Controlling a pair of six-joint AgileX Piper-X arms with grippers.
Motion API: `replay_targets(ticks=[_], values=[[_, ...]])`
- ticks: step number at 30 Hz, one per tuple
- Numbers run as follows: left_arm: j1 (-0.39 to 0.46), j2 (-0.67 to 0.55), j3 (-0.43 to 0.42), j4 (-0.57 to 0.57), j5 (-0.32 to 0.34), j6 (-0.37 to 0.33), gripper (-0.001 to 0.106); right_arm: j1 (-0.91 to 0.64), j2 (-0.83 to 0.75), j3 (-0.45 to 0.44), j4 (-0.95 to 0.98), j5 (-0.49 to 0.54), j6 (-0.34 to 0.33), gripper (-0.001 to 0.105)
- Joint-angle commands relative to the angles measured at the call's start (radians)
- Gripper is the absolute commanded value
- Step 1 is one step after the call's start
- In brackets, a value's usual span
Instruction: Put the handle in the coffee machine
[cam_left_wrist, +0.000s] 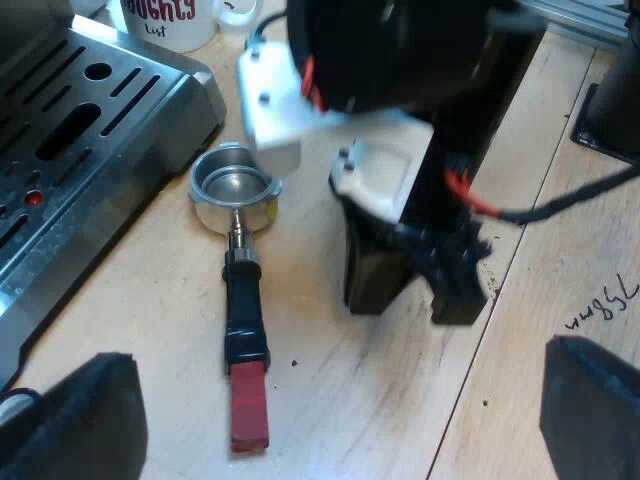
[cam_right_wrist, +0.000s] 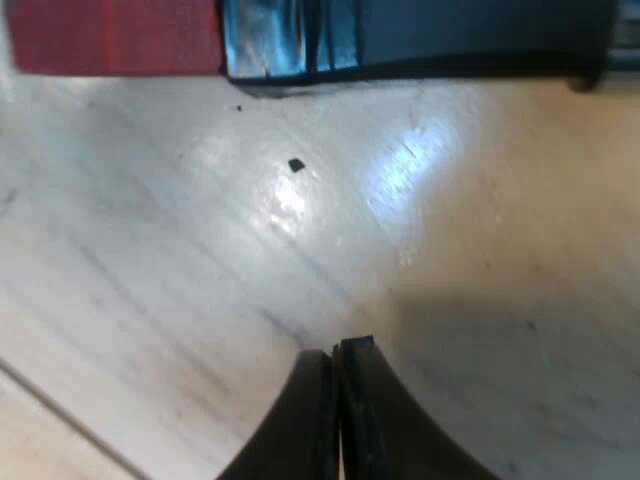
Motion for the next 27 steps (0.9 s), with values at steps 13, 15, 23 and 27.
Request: replay_targets(ticks=[13, 15, 23, 27], values=[[-0.006, 0.000, -0.007, -0.003, 0.002, -0.011, 0.081, 0.001, -0.311, -0.004, 0.102, 0.241, -0.004, 0.000], [-0.006, 0.000, -0.007, -0.003, 0.002, -0.011, 0.081, 0.001, -0.331, -0.004, 0.102, 0.251, -0.004, 0.000], [-0.006, 0.000, -0.007, -0.003, 0.002, -0.011, 0.081, 0.001, -0.443, -0.034, 0.129, 0.336, -0.004, 0.016], [-0.006, 0.000, -0.007, -0.003, 0.002, -0.011, 0.081, 0.001, -0.462, -0.079, 0.154, 0.369, -0.041, 0.071]])
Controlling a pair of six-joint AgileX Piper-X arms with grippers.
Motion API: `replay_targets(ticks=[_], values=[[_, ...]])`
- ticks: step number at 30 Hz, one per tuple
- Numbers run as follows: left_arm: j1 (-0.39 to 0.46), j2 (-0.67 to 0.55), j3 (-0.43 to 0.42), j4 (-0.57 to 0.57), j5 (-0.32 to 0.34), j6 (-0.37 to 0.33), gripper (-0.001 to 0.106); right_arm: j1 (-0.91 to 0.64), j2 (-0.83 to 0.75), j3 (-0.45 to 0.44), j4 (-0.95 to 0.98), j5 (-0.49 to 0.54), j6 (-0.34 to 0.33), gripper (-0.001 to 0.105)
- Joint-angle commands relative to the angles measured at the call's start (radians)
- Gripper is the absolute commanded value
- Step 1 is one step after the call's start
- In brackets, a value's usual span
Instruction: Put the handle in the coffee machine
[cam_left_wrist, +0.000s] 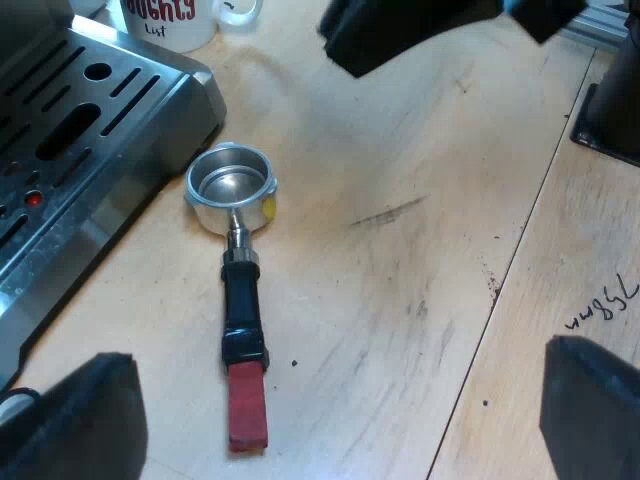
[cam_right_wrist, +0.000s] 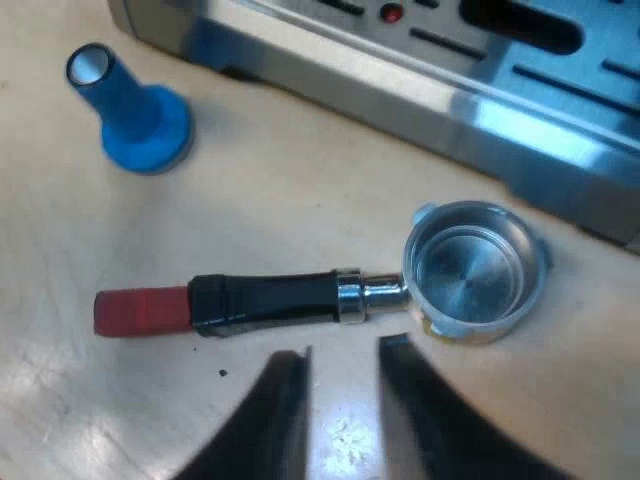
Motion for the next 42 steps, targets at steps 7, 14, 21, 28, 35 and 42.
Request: replay_targets(ticks=[7, 14, 21, 28, 35, 42], values=[[-0.006, 0.000, -0.007, -0.003, 0.002, -0.011, 0.081, 0.001, -0.010, -0.043, 0.012, 0.023, -0.048, 0.105], [-0.006, 0.000, -0.007, -0.003, 0.002, -0.011, 0.081, -0.001, -0.010, -0.043, 0.012, 0.072, -0.048, 0.105], [-0.006, 0.000, -0.007, -0.003, 0.002, -0.011, 0.081, -0.001, 0.046, -0.043, 0.012, 0.083, -0.052, 0.105], [-0.006, 0.000, -0.007, -0.003, 0.002, -0.011, 0.081, -0.031, 0.122, -0.043, 0.012, 0.065, -0.052, 0.105], [-0.006, 0.000, -0.007, -0.003, 0.002, -0.011, 0.081, -0.161, 0.199, -0.043, 0.008, -0.036, -0.111, 0.105], [-0.006, 0.000, -0.007, -0.003, 0.002, -0.011, 0.081, -0.195, 0.267, -0.043, -0.001, -0.075, -0.189, 0.105]])
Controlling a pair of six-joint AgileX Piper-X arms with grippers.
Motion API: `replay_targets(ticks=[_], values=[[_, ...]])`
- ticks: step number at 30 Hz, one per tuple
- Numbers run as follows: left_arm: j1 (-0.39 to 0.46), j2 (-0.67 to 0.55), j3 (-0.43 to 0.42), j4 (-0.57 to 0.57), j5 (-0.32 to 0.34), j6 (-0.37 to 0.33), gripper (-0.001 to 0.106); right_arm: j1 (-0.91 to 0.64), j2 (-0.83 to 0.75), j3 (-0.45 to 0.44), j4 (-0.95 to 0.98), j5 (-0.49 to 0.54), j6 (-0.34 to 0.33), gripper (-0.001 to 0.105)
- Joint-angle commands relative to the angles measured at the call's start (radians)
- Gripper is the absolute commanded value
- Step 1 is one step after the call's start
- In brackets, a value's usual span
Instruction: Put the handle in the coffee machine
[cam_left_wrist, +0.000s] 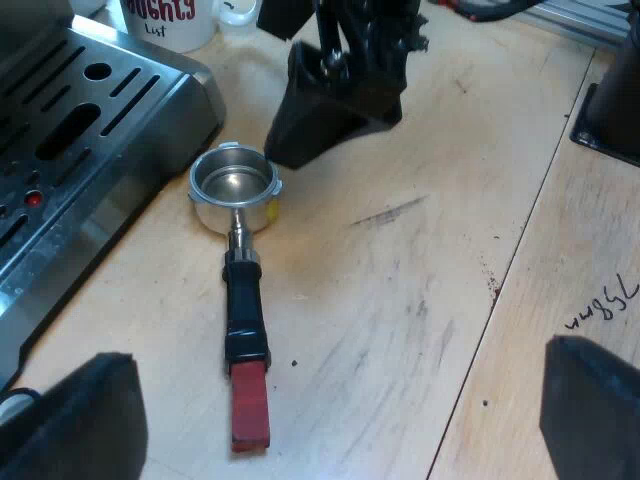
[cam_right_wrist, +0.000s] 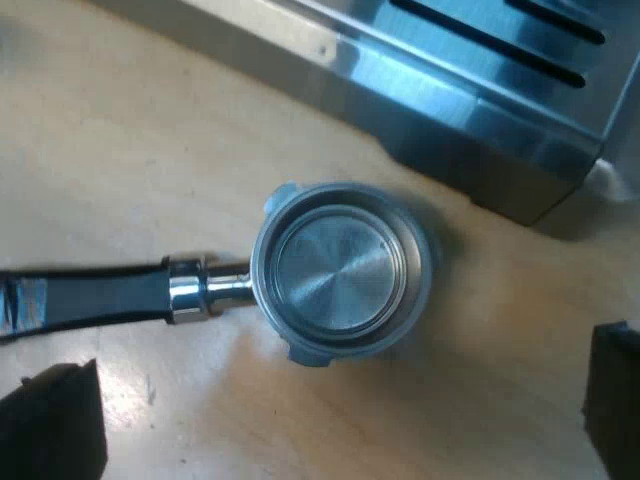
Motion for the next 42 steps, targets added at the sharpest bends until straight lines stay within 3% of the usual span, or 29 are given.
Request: replay_targets(ticks=[1, 10, 21, 30, 42], values=[[-0.006, 0.000, -0.007, -0.003, -0.002, -0.011, 0.081, -0.011, 0.030, -0.009, -0.014, -0.018, -0.027, 0.105], [-0.006, 0.000, -0.007, -0.003, -0.128, -0.011, 0.076, -0.012, 0.103, -0.009, -0.072, -0.023, -0.049, 0.105], [-0.006, 0.092, 0.016, -0.018, -0.122, -0.009, 0.076, -0.022, 0.152, -0.009, -0.081, -0.035, -0.063, 0.105], [-0.006, 0.124, 0.016, -0.018, -0.113, -0.009, 0.076, -0.132, 0.160, -0.009, -0.090, -0.173, -0.068, 0.105], [-0.006, 0.124, 0.016, -0.029, -0.113, -0.009, 0.076, -0.210, 0.160, -0.009, -0.119, -0.261, -0.133, 0.105]])
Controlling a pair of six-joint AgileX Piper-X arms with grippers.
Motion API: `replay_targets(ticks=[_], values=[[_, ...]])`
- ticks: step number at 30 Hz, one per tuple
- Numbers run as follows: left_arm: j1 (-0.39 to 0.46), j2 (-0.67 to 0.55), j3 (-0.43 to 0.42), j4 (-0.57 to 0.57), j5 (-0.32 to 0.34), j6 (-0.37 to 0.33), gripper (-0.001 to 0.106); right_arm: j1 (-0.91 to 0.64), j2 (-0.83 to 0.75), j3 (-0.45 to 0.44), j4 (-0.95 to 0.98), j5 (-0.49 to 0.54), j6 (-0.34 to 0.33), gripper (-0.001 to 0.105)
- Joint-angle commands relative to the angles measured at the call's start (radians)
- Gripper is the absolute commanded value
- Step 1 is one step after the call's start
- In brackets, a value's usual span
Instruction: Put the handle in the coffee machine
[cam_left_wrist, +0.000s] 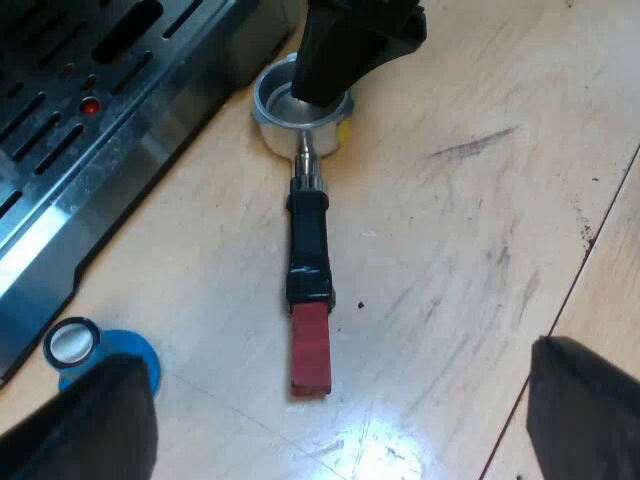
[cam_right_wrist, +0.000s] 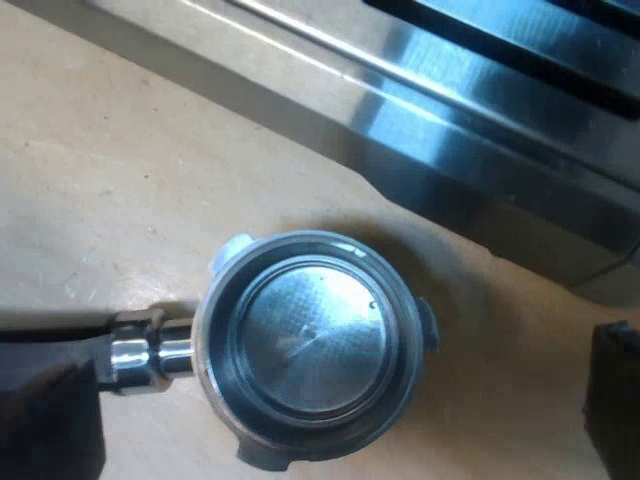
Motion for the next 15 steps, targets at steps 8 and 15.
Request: replay_targets(ticks=[8, 15], values=[[-0.006, 0.001, -0.002, -0.031, -0.001, -0.009, 0.076, -0.004, 0.058, -0.009, -0.017, -0.046, -0.033, 0.105], [-0.006, 0.001, -0.002, -0.031, -0.001, -0.009, 0.076, -0.004, 0.106, -0.009, -0.061, -0.069, -0.014, 0.105]])
